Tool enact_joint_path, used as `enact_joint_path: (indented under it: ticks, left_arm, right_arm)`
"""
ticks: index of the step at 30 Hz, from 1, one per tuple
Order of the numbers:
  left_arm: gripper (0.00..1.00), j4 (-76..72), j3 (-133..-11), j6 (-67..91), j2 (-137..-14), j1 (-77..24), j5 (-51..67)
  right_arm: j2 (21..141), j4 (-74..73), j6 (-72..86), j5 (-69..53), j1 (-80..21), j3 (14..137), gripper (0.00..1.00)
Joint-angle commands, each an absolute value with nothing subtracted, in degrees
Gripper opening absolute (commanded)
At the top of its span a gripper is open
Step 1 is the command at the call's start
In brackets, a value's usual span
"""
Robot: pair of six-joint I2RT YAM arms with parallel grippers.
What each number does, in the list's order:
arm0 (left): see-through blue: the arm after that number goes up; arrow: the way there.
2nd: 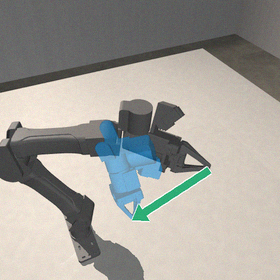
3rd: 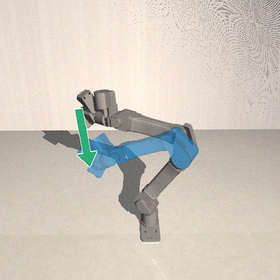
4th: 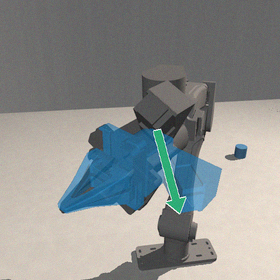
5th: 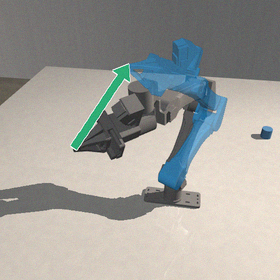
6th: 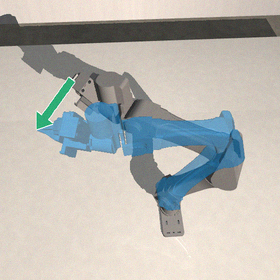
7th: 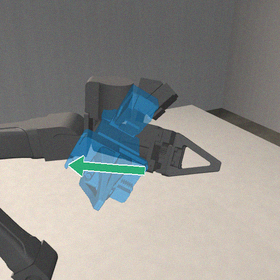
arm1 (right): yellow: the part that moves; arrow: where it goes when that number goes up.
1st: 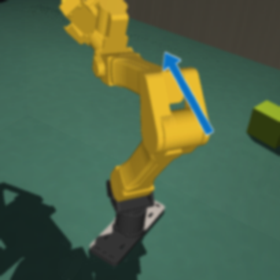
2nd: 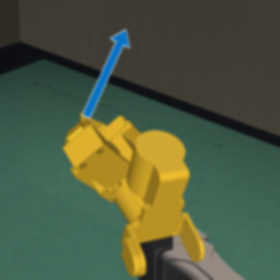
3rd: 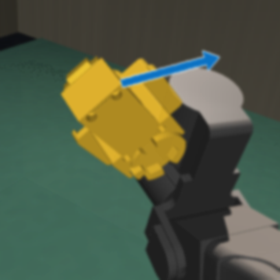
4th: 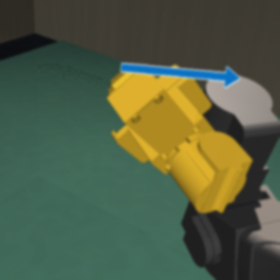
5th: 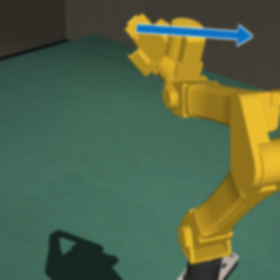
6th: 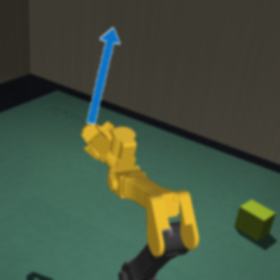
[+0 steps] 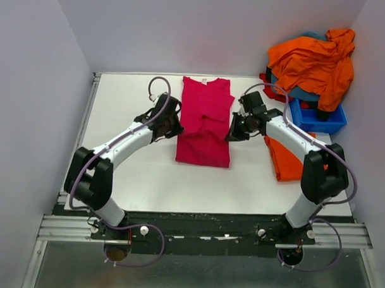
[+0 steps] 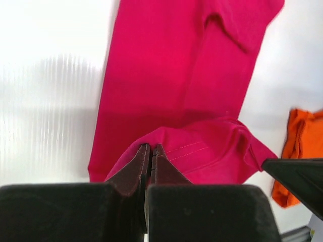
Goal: Fold and stack the t-shirts
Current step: Fold the folded rectangular tshirt in 1/3 of the way
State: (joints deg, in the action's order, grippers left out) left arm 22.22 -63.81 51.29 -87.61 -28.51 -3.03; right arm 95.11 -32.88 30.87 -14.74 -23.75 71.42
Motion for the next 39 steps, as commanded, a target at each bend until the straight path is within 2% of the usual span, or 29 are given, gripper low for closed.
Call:
enact_joint_path:
  ticks: [1,6,12,17,28,31,32,33,34,35,36,39]
  left_arm:
    - [0.00,20.5,-71.0,48.5,-96.4,-25.7,-4.4]
    - [0.00,19.9,-75.9,48.3,-103.8,-24.5,-1.9]
    - [0.00,20.7,-79.9,47.3,-106.9,-24.3,-1.8]
    - [0.00,22.9,-83.8,46.0,-109.1,-23.9,-1.9]
    - [0.00,22.2,-84.3,46.1,-111.5,-22.8,-1.0]
    - [0.00,20.9,-84.7,46.0,-112.6,-22.5,-0.5]
    - [0.11,20.7,-85.2,46.0,-112.8,-22.5,-0.3]
    - [0.40,20.6,-85.6,45.3,-113.1,-22.4,-0.1]
    - [0.65,20.7,-86.0,44.6,-113.1,-22.4,-0.1]
    - [0.81,20.9,-86.0,44.1,-112.7,-22.4,-0.1]
    - [0.87,20.7,-85.2,43.3,-111.6,-22.4,-0.2]
    - [0.92,18.7,-79.9,41.7,-106.6,-22.5,-1.0]
  right_arm:
    - [102.7,-34.2,28.6,-16.2,-21.3,78.7,0.01]
    - [108.8,-36.5,27.6,-14.9,-19.5,86.7,0.01]
    - [113.5,-37.9,27.0,-15.2,-17.7,91.9,0.01]
    - [115.6,-38.1,26.8,-15.6,-16.6,93.3,0.01]
    - [118.9,-37.4,26.5,-14.9,-16.3,95.1,0.01]
    - [120.0,-36.9,26.5,-14.4,-16.1,96.1,0.04]
    - [120.3,-36.8,26.7,-14.0,-16.1,96.6,0.10]
    - [120.6,-37.2,26.8,-13.7,-16.0,96.9,0.26]
    - [120.1,-37.4,26.8,-13.4,-15.9,96.2,0.58]
    - [118.9,-36.7,27.0,-12.8,-15.8,94.3,0.71]
    - [116.8,-34.0,27.1,-12.9,-15.9,91.7,0.78]
    - [108.9,-28.9,27.3,-13.1,-15.8,82.9,0.80]
